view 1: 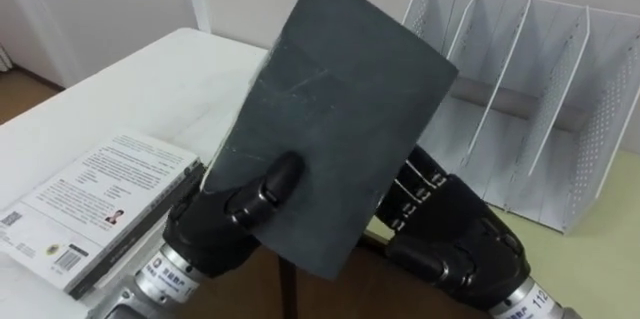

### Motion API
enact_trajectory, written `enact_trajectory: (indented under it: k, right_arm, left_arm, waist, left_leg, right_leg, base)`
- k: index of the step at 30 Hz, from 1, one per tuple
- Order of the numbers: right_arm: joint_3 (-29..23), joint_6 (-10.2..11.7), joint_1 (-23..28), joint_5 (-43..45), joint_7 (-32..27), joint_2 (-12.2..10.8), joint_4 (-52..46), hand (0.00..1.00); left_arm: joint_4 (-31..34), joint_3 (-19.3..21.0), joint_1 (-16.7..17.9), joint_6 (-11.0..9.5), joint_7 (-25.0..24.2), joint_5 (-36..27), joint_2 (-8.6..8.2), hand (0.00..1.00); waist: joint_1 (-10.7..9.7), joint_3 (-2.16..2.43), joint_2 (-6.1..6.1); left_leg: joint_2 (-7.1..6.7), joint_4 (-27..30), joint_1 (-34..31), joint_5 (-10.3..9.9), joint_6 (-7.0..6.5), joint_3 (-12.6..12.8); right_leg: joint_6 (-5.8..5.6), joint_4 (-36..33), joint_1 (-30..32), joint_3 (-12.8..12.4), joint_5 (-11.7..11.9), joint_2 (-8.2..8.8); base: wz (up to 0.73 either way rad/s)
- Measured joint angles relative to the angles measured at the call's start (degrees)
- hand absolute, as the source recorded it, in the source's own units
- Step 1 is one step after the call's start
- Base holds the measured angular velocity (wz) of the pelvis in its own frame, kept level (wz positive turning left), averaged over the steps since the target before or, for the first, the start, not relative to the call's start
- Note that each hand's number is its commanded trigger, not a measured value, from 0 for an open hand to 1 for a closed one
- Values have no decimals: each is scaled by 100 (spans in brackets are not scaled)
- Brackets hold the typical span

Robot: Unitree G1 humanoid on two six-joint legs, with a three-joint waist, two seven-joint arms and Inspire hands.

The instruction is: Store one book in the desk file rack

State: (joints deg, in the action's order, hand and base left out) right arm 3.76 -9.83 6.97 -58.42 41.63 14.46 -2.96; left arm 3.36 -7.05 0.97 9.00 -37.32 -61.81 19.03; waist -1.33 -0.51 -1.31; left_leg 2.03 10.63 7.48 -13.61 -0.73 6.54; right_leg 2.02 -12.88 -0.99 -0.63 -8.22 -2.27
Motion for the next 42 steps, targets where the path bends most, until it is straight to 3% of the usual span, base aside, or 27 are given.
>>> enact_trajectory:
  k: [5,13,26,27,28,33,42]
  right_arm:
    - [-76,-54,-1,-59,61,3,-8,0]
    - [-115,-133,-5,-232,38,191,-80,0]
    - [-123,-135,-18,-485,46,420,-238,0]
    - [-123,-135,-18,-487,45,420,-238,58]
    - [-123,-135,-17,-486,43,420,-238,100]
    - [-123,-135,-17,-486,5,420,-237,100]
    - [-105,-157,-17,-471,94,489,-239,100]
  left_arm:
    - [-62,9,1,159,-208,87,52,100]
    - [-264,-5,109,355,-548,92,467,100]
    - [-293,-71,277,373,-804,519,518,100]
    - [-297,-89,277,373,-838,519,531,100]
    - [-303,-107,277,374,-840,519,540,100]
    - [-410,-181,280,390,-840,519,570,100]
    - [-476,-211,270,391,-1077,610,702,100]
  waist:
    - [3,15,-6]
    - [-13,62,-51]
    - [-32,75,-10]
    - [-29,73,-12]
    - [-32,71,-13]
    - [-31,43,-7]
    - [4,44,-8]
  left_leg:
    - [3,22,-12,-5,7,8]
    - [0,58,25,-5,7,34]
    - [19,64,4,-8,14,-26]
    - [18,62,4,-8,14,-25]
    - [17,62,4,-8,14,-26]
    - [17,61,-6,-9,15,-26]
    - [23,62,-23,-18,29,-15]
  right_leg:
    - [2,-31,42,1,-3,2]
    - [9,-78,20,24,-10,15]
    - [19,-78,-11,81,-14,16]
    - [19,-73,-13,81,-14,17]
    - [19,-72,-14,81,-15,18]
    - [20,-67,-8,84,-21,18]
    - [39,-125,75,90,-42,14]
  base:
    - [0]
    - [-1]
    - [2]
    - [0]
    - [0]
    - [0]
    - [0]
